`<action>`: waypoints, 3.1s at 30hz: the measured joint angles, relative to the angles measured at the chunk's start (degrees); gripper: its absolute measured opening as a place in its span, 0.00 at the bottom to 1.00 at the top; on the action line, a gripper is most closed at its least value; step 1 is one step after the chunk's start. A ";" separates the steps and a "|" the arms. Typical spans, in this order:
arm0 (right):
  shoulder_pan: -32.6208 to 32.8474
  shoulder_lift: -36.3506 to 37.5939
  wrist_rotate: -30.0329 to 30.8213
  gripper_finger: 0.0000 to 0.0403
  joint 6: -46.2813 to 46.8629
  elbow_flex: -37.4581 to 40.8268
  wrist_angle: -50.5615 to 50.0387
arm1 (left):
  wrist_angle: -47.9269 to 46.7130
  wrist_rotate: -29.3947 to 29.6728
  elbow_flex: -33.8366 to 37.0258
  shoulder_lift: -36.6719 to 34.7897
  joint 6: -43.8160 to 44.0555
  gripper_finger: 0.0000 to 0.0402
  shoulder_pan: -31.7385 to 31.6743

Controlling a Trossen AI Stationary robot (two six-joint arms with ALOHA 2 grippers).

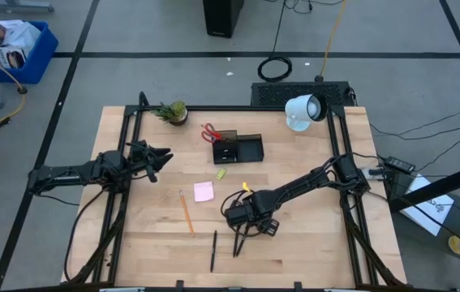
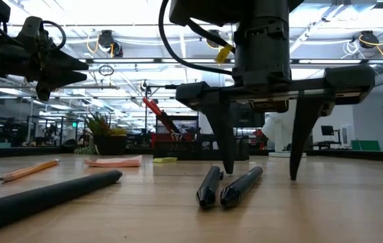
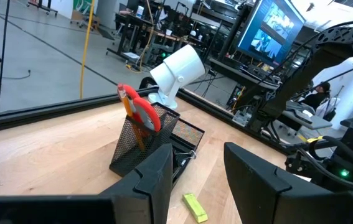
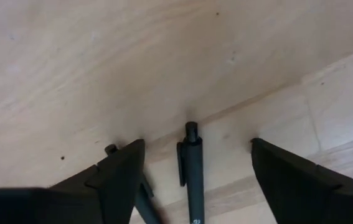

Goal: Pick and place office supplies into organizer
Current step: Put the right pen into the mesh organizer

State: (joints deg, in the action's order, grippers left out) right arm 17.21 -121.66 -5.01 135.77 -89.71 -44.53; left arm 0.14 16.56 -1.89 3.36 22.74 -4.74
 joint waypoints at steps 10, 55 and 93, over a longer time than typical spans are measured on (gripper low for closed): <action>0.03 -0.09 0.04 0.48 1.93 0.00 1.35 | 0.00 0.00 0.00 0.00 0.02 0.37 -0.01; 1.38 1.08 14.37 0.12 -2.24 0.15 -2.05 | 0.01 0.00 0.00 0.00 0.00 0.37 0.00; -0.72 4.57 19.30 0.28 -17.02 -1.08 -1.76 | 0.02 0.00 0.02 0.00 0.00 0.37 0.00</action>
State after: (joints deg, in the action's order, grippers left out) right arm 16.50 -117.09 14.29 118.76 -90.79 -46.29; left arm 0.16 16.56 -1.87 3.37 22.74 -4.74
